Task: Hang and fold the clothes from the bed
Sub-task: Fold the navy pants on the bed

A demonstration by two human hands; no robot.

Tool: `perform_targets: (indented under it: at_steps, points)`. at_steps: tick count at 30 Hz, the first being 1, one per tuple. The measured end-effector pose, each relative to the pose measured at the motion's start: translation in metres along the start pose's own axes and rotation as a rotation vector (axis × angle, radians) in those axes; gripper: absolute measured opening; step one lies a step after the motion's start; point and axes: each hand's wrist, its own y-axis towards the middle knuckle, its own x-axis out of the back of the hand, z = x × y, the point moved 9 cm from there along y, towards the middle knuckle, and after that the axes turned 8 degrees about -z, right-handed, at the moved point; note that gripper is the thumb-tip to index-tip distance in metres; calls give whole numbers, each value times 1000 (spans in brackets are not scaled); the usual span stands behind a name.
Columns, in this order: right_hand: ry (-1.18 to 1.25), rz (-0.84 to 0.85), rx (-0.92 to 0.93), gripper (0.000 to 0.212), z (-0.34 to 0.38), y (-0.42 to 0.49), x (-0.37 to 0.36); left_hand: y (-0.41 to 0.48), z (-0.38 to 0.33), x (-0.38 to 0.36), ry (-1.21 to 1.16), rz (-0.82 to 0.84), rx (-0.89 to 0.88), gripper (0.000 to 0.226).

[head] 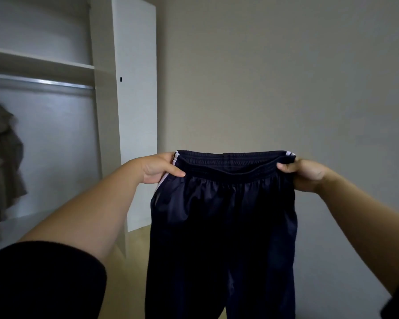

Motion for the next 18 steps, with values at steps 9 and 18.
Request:
perform_targets:
  at_steps: [9, 18]
  points:
    - [59, 618, 90, 20, 48, -38, -118, 1, -103, -16, 547, -348, -392, 39]
    - [-97, 505, -3, 75, 2, -11, -130, 0, -126, -90, 615, -92, -496, 45]
